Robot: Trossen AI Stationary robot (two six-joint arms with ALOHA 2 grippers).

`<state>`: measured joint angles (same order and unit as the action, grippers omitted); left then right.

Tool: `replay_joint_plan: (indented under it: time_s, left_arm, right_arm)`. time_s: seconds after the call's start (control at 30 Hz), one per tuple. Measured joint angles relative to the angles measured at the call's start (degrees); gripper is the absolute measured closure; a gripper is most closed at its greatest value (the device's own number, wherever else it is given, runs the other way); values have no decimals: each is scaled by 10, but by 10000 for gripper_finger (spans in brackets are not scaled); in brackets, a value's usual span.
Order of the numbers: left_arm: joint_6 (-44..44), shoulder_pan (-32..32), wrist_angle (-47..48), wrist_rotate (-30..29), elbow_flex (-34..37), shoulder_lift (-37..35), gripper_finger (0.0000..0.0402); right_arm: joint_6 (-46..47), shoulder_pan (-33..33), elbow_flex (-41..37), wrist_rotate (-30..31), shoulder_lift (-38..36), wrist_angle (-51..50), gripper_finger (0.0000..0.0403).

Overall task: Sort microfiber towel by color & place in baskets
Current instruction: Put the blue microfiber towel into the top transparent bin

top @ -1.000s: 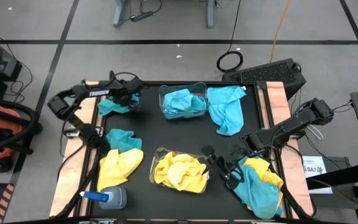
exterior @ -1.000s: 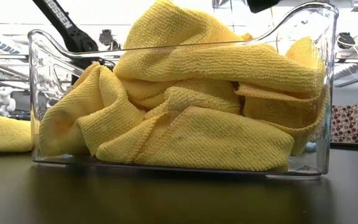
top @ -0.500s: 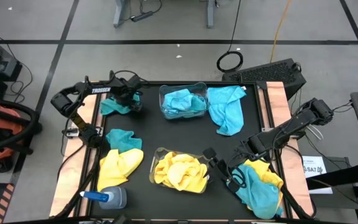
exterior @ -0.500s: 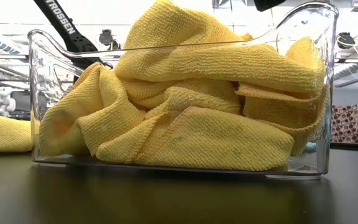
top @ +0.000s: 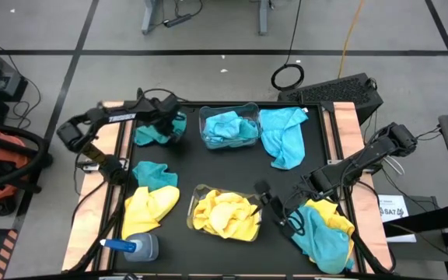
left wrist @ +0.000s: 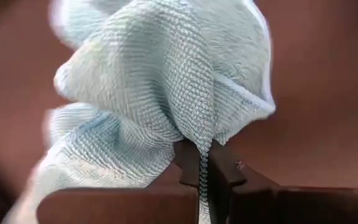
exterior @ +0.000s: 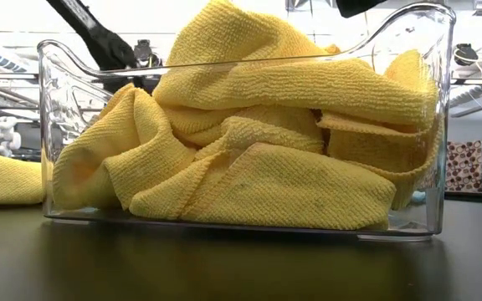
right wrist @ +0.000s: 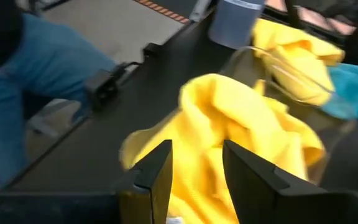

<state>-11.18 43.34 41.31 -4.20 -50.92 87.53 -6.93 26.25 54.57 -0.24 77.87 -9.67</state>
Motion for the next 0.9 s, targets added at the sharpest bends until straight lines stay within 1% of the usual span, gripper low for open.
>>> replay_joint_plan:
  time_s: [0.27, 0.37, 0.47, 0.67, 0.83, 0.9]
  left_arm:
    - [-3, -48, 17, -18, -32, -137, 399]
    - [-3, -67, 14, -20, -52, -183, 400]
    - [-4, -88, 11, -20, -69, -219, 400]
    - [-3, -146, -20, -23, -101, -256, 401]
    - [14, -197, -84, -23, -114, -261, 401]
    - [16, -214, -115, -23, -116, -261, 401]
  right_arm:
    - [0, -20, 0, 91, 0, 1, 271]
    - [-2, -34, 0, 110, 0, 11, 271]
    - [-6, -54, 0, 112, 0, 23, 271]
    - [-12, -101, 0, 114, 2, 41, 271]
    - [-13, -133, 0, 181, 12, 59, 271]
    - [-11, -145, 0, 199, 14, 52, 271]
